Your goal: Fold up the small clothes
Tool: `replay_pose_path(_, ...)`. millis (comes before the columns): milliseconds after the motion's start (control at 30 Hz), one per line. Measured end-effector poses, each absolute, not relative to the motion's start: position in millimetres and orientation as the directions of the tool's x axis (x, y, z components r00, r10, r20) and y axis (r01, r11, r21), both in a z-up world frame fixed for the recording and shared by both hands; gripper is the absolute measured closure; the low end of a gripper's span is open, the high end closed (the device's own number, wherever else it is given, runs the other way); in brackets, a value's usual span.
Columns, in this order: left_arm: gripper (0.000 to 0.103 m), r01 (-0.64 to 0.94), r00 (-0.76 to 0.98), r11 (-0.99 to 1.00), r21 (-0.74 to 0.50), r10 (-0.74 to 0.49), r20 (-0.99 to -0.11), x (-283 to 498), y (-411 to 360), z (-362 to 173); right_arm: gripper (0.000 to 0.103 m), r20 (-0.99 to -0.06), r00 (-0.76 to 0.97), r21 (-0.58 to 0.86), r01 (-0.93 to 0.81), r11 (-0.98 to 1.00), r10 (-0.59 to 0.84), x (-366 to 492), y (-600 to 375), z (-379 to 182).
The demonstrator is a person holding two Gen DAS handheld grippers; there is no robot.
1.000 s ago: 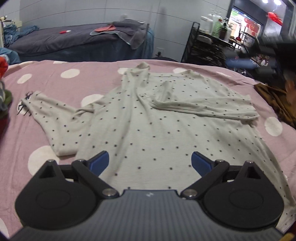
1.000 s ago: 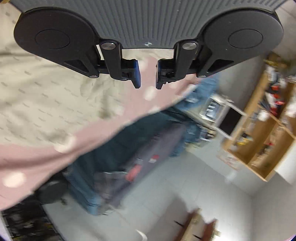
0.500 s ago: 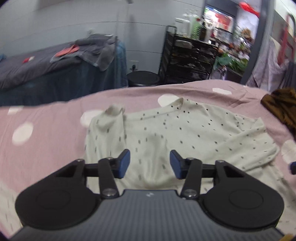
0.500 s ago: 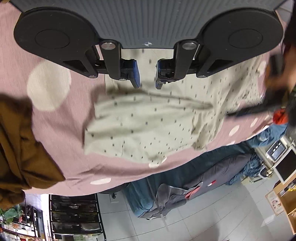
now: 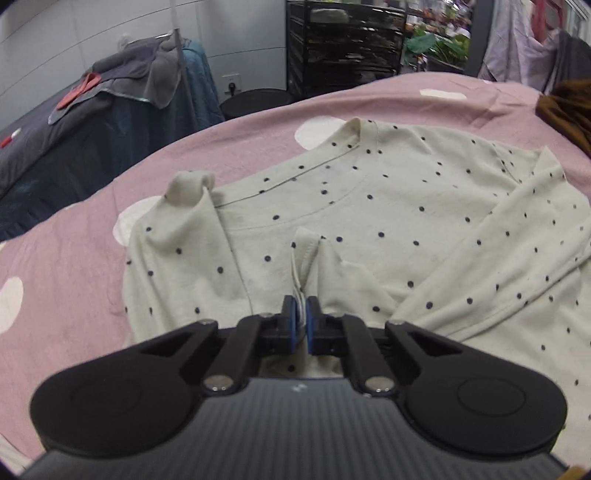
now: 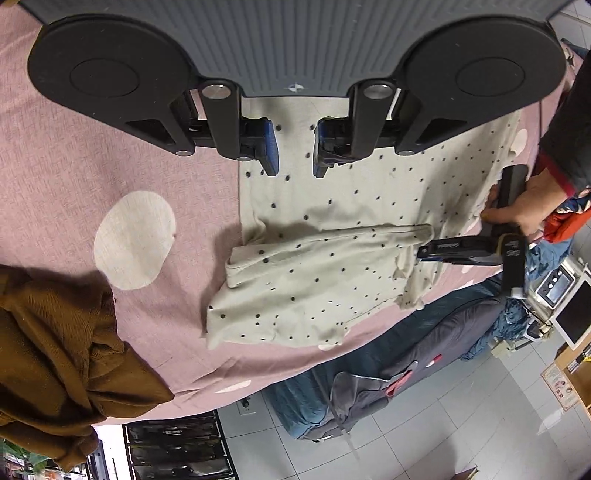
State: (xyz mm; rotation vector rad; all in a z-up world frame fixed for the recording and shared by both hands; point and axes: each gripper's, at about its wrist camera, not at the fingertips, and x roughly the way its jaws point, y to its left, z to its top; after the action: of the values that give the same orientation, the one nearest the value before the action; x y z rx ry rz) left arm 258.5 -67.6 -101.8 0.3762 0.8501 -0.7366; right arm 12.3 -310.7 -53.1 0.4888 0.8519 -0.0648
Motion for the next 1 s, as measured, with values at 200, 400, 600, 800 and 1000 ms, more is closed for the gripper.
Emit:
replay_pose_path(200, 0.101, 0.591, 0.591, 0.802, -0.089, -0.505, -0.629, 250, -13, -37, 0.065, -0.716, 0.695, 0.336, 0.265, 0.904, 0.063, 23, -311, -46)
replay_pose_path(400, 0.101, 0.436, 0.643, 0.897, -0.076, -0.37, -0.67, 238, 55, -13, 0.065, -0.741, 0.666, 0.127, 0.263, 0.956, -0.085, 42, -305, -53)
replay_pose_path(600, 0.097, 0.368, 0.562, 0.922, -0.122, -0.325, -0.761, 235, 81, -64, 0.064, -0.756, 0.652, 0.134, 0.251, 0.959, -0.065, 74, -305, -79)
replay_pose_path(800, 0.06, 0.349, 0.573, 0.931, -0.111, -0.306, -0.76, 220, 84, -71, 0.096, -0.704, 0.696, 0.022, 0.219, 0.975, -0.14, 83, -300, -79)
replay_pose_path(1000, 0.06, 0.371, 0.571, 0.925, -0.083, -0.298, -0.765, 209, 92, -66, 0.101, -0.717, 0.669, 0.019, 0.298, 0.954, -0.195, 68, -327, -70)
